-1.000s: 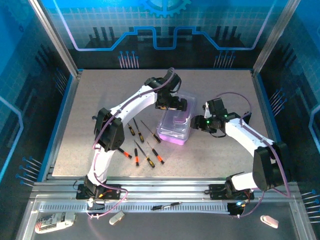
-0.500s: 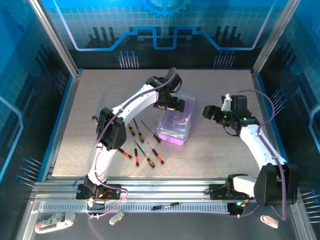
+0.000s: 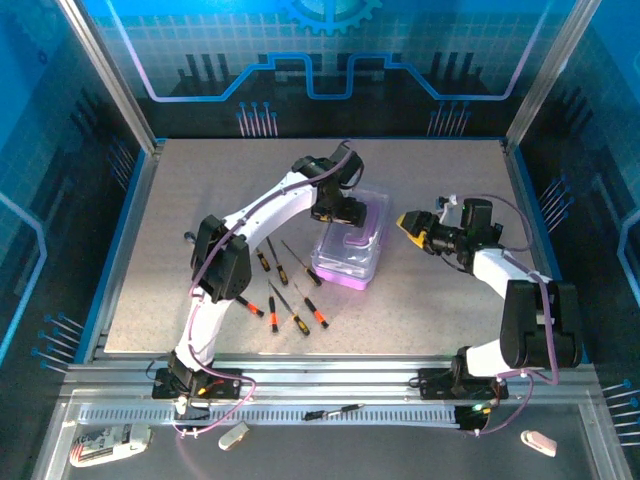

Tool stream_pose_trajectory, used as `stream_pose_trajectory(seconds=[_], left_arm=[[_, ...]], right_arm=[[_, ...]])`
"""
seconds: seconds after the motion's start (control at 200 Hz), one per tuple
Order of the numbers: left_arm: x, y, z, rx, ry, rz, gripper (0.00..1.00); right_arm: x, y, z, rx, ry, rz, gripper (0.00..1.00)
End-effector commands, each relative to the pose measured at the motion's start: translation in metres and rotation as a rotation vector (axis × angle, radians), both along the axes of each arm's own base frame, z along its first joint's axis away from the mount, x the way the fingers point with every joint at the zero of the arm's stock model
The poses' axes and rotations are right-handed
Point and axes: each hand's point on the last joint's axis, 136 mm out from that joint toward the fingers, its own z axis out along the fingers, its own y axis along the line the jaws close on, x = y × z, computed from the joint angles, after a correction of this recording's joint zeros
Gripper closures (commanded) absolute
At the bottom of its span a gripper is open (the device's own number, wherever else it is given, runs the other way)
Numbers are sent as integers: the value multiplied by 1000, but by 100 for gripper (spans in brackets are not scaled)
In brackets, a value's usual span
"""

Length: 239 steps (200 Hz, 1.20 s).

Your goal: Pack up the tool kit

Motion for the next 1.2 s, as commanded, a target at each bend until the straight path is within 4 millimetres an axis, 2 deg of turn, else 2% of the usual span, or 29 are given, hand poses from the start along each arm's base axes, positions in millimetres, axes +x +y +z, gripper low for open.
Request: stream_pose_trajectory(seconds=[0.0,0.19,0.52,1.031,1.191], left_arm=[[-17,8,-33,-29,111,-30,24],[-12,6,-25,-175,112,-24,26],[-9,22,-30,-193,117,2,27],[-12,23,-32,-191,122,3,27],[-12,22,-33,-193,126,8,27]], right_arm=[[-2,15,0,46,-21,53,29],[-1,30,-5,77,-19,89,26],[-2,52,-11,181,12,120,26],[-2,65,-26,233,57,129,28],[-4,73,-26,245,55,145,28]])
